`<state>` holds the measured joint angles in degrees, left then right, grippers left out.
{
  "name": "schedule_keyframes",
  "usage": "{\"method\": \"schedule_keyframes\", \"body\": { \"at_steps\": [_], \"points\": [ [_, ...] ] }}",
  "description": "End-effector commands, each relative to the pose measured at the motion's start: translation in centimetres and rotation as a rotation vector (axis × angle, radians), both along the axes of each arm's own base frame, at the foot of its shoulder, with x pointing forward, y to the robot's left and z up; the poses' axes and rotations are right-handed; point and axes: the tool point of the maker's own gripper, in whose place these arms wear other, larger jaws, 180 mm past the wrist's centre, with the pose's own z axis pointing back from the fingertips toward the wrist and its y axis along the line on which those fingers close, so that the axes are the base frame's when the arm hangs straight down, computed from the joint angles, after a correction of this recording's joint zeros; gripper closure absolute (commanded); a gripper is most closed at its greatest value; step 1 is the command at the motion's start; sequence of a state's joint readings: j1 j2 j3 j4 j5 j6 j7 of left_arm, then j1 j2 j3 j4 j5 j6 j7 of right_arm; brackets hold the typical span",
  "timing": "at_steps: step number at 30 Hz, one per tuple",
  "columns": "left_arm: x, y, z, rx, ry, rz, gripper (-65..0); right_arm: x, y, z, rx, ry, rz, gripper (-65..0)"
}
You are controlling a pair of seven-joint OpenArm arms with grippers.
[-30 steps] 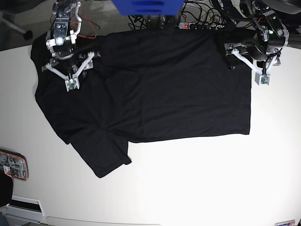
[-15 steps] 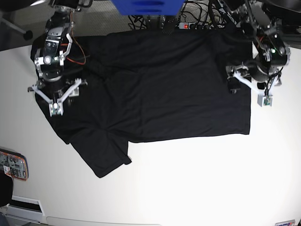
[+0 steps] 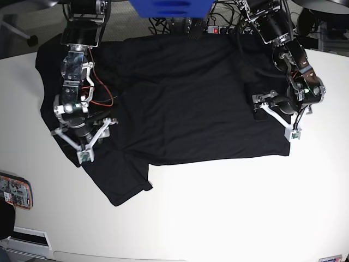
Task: Fold the T-shirt properly
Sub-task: 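Move both grippers along the shirt's side edges toward the hem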
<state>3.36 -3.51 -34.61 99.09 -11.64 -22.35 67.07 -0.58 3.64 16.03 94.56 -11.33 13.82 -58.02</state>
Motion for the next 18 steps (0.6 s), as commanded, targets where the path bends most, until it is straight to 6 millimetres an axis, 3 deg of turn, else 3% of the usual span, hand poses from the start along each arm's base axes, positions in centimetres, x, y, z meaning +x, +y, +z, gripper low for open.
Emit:
{"method": "schedule_keyframes", "body": {
  "at_steps": [1,7,11,13,18],
  "points": [
    [0.7,0.3,0.7,0.007,-0.032,0.002,-65.0,1.0,0.0,0.5,0.009,-0.038,0.002,-37.3],
    [1.5,0.5,-1.0,-0.036,0.012,0.012,-65.0,-1.3,0.3,-5.7,0.060,0.106,-0.007,-37.3],
    [1.8,1.1,-2.7,-0.062,0.068,0.012,-65.0,-2.8,0.4,-8.1,0.076,0.180,-0.014,-37.3],
    [2.6,1.1,-2.8,-0.069,0.034,0.020,-65.0,-2.8,0.4,-8.5,0.082,0.185,-0.017,-37.3],
    [3.6,1.8,-2.8,-0.010,-0.001,0.016,-65.0,2.0,0.6,-6.2,0.098,0.087,-0.011,-37.3]
  ]
}}
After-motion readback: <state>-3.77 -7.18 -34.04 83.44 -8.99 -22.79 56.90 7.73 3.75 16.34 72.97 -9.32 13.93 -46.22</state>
